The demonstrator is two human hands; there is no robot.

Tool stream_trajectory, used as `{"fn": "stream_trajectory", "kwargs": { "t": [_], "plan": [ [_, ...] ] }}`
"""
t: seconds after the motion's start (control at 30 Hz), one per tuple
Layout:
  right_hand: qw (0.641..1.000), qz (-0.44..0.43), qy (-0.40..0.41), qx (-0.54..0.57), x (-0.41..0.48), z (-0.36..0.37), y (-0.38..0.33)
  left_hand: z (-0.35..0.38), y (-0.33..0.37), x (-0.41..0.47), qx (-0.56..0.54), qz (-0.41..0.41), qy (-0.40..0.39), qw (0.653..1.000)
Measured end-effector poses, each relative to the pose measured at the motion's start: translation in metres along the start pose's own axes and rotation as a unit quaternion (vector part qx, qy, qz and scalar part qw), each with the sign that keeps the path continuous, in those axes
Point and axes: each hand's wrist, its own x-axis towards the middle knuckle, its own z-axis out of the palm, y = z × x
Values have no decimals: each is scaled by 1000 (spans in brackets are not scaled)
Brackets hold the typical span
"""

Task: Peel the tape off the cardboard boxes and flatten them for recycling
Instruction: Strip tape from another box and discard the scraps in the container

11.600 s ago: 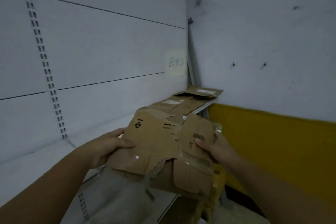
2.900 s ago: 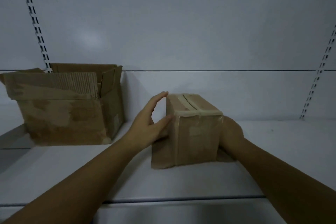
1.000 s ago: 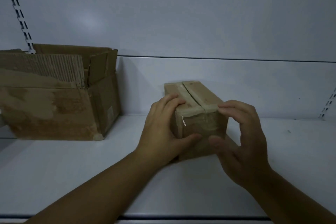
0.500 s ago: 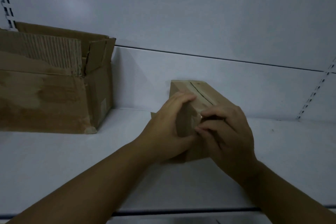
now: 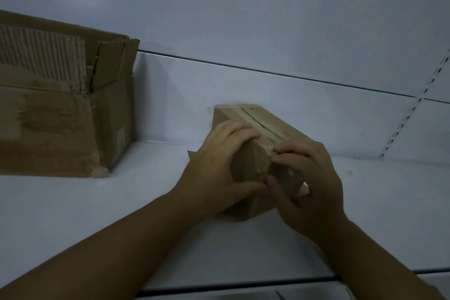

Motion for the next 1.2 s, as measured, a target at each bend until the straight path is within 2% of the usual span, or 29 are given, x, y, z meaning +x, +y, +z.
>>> {"fn": "stream_trajectory", "kwargs": {
  "t": [0.23, 0.43, 0.6, 0.8, 0.9, 1.0, 1.2],
  "plan": [
    [998, -23, 25, -50, 1, 1, -2, 2, 1, -1, -3, 1, -6, 1000],
    [997, -8, -25, -67, 6, 0, -5, 3, 0, 0, -9, 6, -4, 1000],
    [993, 113, -31, -22, 9, 6, -19, 4, -4, 0, -16, 7, -2, 1000],
    [965, 249, -11, 79, 17, 3, -33, 9, -7, -2, -31, 9, -1, 999],
    [936, 312, 12, 161, 23, 0, -37, 8, -7, -1, -35, 9, 3, 999],
    [884, 382, 46, 265, 30, -8, -37, 6, -8, -1, -35, 11, 1, 999],
    [795, 475, 74, 370, 49, -34, -22, 5, -9, -3, -32, 16, 1, 999]
  ]
}}
